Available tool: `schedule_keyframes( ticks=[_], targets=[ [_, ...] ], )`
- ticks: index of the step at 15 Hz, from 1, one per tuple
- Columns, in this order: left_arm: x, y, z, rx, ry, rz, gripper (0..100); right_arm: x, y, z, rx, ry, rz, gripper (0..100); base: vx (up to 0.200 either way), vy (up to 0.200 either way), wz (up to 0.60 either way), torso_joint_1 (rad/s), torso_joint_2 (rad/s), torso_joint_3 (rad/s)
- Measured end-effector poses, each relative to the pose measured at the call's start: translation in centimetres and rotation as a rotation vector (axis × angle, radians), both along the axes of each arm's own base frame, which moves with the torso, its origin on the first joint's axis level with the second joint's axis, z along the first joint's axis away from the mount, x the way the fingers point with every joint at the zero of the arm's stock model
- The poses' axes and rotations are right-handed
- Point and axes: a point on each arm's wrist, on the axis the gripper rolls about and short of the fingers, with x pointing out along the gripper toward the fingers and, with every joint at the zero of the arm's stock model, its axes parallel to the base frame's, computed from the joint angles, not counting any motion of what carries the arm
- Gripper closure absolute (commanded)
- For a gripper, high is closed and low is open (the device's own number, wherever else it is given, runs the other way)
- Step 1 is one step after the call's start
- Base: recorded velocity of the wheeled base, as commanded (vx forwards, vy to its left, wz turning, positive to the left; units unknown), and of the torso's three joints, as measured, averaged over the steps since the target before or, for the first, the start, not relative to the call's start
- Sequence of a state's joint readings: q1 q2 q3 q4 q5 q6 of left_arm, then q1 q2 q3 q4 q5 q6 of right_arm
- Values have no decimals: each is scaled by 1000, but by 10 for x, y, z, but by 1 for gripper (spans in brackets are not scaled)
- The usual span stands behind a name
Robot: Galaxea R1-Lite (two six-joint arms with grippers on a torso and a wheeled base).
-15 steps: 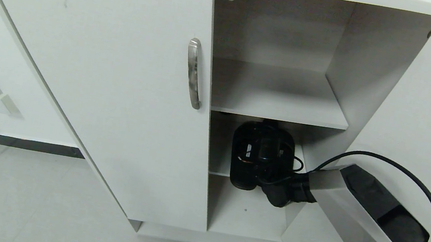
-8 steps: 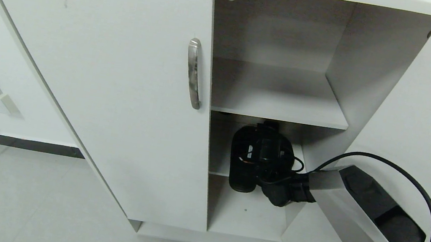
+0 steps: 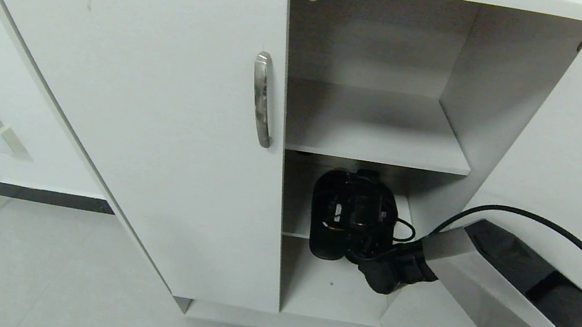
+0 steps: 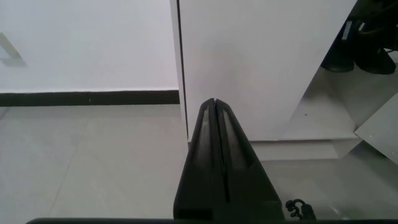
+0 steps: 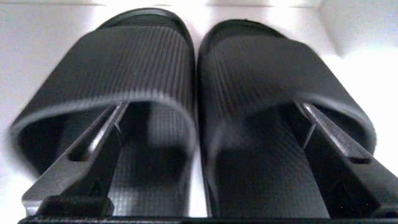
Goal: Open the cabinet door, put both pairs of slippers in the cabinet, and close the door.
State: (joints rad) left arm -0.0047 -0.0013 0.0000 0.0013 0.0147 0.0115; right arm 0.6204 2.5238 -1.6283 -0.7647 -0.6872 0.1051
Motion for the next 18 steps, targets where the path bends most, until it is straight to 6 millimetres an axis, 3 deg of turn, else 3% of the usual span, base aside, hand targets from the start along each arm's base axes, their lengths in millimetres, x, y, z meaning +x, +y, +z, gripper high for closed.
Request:
schedule_keyframes(
  ticks=[8,16,18],
  targets=[
    [0,0,0,6,0,-8,100,-87,-10,16,31,-55,95,0,0,0,0,0,0,0],
    [0,0,0,4,0,-9,100,-111,-19,28,16,-40,118,0,-200,0,0,3,2,3],
    [0,0,0,2,1,-7,100,-115,-20,30,12,-41,124,0,0,0,0,0,0,0]
  ],
)
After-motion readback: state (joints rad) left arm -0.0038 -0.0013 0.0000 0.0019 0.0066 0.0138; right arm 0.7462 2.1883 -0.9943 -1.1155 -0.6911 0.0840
